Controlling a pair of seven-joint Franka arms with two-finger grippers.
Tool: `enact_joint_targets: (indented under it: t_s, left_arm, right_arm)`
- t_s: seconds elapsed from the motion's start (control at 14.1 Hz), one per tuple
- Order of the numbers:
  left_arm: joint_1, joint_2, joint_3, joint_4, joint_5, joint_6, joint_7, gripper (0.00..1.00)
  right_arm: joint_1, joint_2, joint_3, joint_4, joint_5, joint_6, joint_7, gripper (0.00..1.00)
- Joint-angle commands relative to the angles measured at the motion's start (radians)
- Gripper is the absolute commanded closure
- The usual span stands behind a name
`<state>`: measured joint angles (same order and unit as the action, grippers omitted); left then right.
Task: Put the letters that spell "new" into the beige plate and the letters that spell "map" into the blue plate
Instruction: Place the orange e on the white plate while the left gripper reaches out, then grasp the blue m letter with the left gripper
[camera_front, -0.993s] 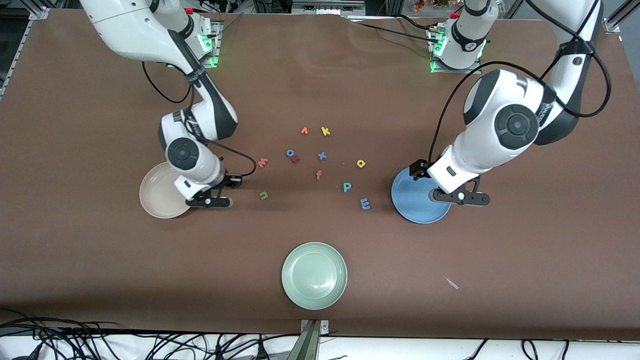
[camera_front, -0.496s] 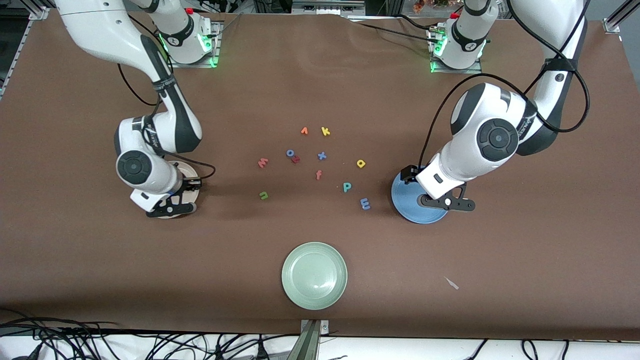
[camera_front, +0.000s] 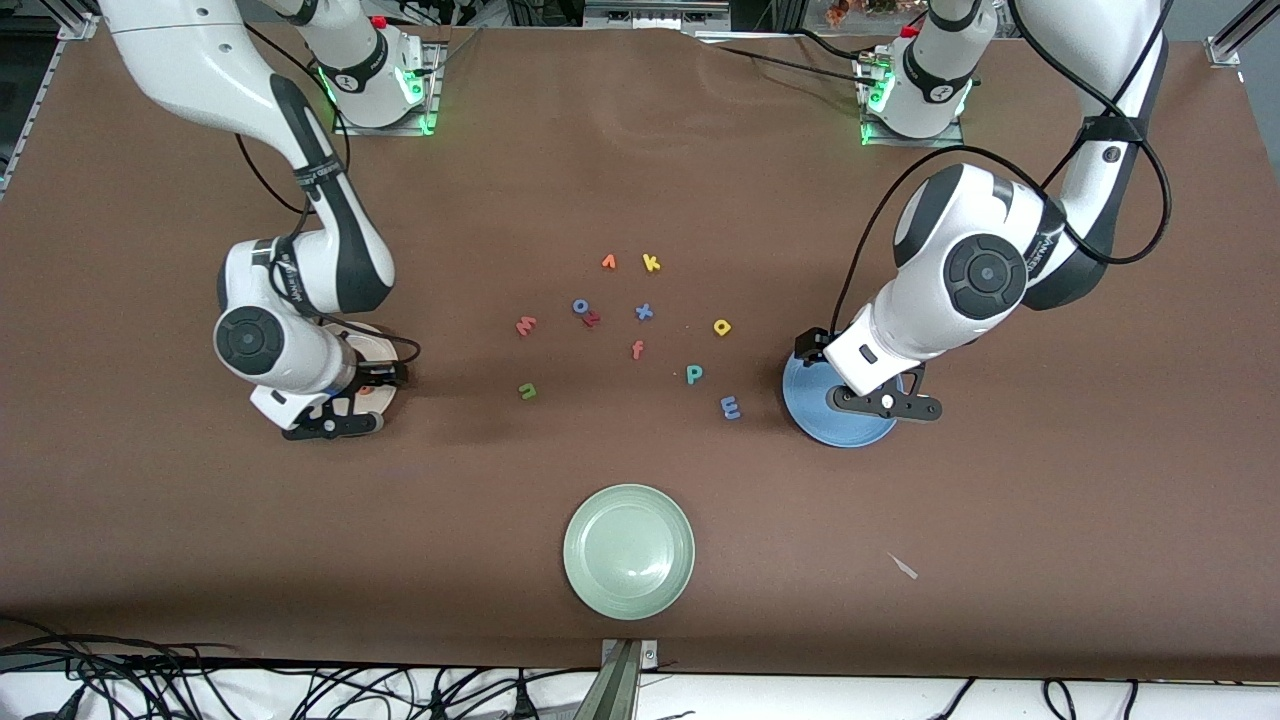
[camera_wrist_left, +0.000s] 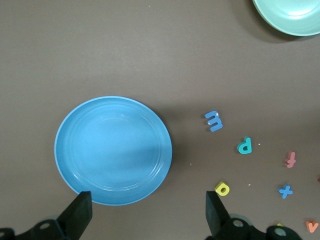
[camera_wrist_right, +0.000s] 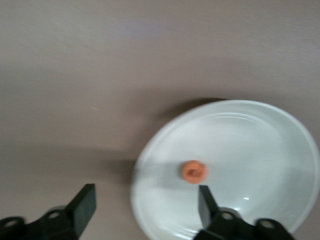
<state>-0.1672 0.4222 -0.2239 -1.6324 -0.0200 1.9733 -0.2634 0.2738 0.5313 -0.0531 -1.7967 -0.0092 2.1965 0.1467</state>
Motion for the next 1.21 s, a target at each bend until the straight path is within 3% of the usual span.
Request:
enact_joint_targets:
  t_s: [0.0,0.21,0.35,0.5,0.64,0.92,1.13]
  left_arm:
    - [-0.037,0.056,0.003,0.013,-0.005,0.041,0.006,0.0]
    - [-0.09,0.121,0.008,0.013,0.032,0.139,-0.008,0.0]
    - [-0.101,0.151,0.008,0.011,0.032,0.188,-0.037,0.0]
    - [-0.11,0.19,0.006,0.016,0.028,0.229,-0.24,0.0]
    - [-0.115,0.265,0.008,0.096,0.035,0.254,-0.422,0.0]
    - [-0.169,0.391,0.02,0.219,0.034,0.257,-0.61,0.0]
    - [-0.218,0.443,0.058,0.261,0.066,0.257,-0.636,0.17]
  right_arm:
    - [0.04,0.03,0.042,0.063,0.012,-0.008,0.175,0.0]
    - [0.097,0.09,0.058,0.126,0.015,0.003,0.344,0.0]
    - [0.129,0.134,0.058,0.18,0.066,0.006,0.405,0.0]
    - [0.16,0.173,0.056,0.209,0.098,0.014,0.421,0.0]
    - [0.179,0.197,0.056,0.212,0.1,0.069,0.459,0.0]
    - [0.197,0.219,0.056,0.212,0.1,0.086,0.485,0.0]
    - [0.199,0.237,0.056,0.212,0.101,0.121,0.485,0.0]
